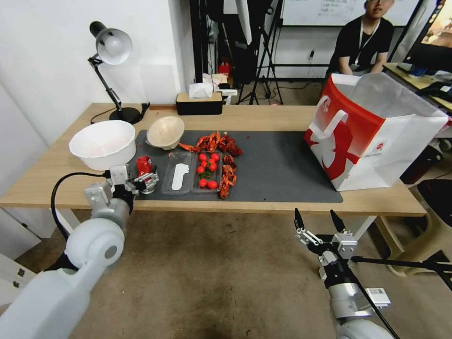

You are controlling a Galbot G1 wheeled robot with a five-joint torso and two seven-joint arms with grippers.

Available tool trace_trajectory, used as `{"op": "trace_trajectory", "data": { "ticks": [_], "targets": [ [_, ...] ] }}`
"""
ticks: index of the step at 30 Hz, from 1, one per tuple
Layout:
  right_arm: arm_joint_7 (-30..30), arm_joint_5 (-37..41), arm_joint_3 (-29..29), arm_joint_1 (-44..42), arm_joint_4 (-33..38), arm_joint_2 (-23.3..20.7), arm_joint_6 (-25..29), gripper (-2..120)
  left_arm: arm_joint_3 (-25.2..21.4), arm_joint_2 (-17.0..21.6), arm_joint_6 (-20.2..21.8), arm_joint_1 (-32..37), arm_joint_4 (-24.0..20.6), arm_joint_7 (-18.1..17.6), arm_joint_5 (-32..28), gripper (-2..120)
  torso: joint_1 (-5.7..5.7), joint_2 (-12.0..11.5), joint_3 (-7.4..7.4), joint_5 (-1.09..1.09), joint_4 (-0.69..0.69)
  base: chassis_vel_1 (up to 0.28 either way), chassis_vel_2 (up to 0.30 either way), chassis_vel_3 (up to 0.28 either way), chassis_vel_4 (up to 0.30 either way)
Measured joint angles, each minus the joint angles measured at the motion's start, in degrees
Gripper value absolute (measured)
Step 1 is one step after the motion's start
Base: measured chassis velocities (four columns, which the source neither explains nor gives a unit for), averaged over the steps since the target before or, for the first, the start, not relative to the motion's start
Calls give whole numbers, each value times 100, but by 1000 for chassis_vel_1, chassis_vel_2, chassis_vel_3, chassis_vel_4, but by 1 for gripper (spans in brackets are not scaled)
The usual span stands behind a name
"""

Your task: Pick up the trash from the table and place it into the takeout bag.

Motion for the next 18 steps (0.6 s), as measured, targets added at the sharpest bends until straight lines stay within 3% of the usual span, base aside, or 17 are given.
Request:
{"op": "trace_trajectory", "data": {
  "ticks": [5,18],
  "targets": [
    [22,-30,-34,4,-26,15,-43,100,30,-89,127,-131,386,45,-203,100,0,0,0,0,1,0,0,0,0],
    [38,-58,-33,16,-148,76,-44,100,39,-216,610,-509,614,-140,-1207,100,0,0,-1,1,0,0,0,0,0]
  ]
}}
